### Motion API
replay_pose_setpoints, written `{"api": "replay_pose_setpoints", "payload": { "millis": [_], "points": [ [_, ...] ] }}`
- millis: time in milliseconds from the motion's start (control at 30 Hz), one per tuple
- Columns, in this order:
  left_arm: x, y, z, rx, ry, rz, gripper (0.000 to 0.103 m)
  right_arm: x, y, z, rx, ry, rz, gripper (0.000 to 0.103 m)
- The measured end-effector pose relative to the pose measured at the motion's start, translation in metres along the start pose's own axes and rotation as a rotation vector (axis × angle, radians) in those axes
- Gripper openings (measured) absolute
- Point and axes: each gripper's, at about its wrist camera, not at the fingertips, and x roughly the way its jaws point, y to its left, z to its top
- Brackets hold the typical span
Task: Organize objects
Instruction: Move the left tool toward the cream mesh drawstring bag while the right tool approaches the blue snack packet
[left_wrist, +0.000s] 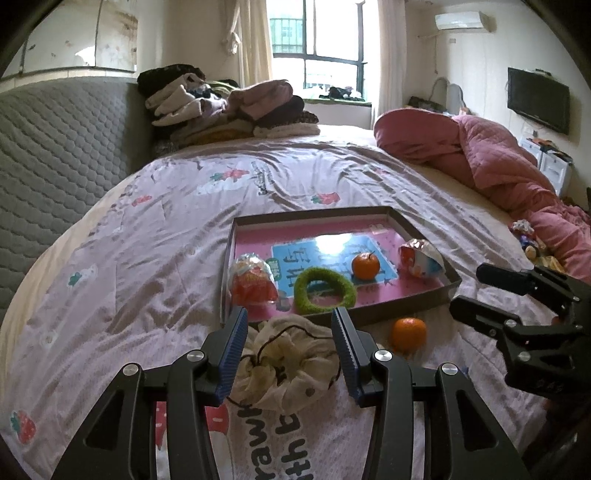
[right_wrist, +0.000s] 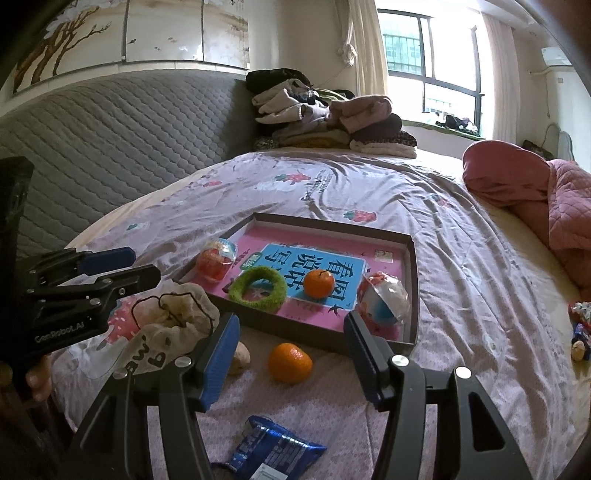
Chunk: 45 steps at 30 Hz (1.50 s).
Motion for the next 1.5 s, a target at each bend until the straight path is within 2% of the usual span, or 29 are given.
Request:
{"api": "replay_pose_setpoints", "payload": {
  "millis": [300,733,1500],
  "points": [
    [0.009,0.003,-0.009,0.003,0.038,0.006,0.048,0.0,0.003,-0.007,-0.007,0.017,0.007,0.062],
    [0.036,0.015,-0.023,-0.033,0.131,0.008,0.048,0.009,0.003,-0.021,0.003,0.066,0.002,0.062],
    [0.064,0.019,-0.042,-0.029,0.248,0.035,0.048,0.018,0.0,-0.048,0.036,0.152,-0.016,0.062]
  ]
}}
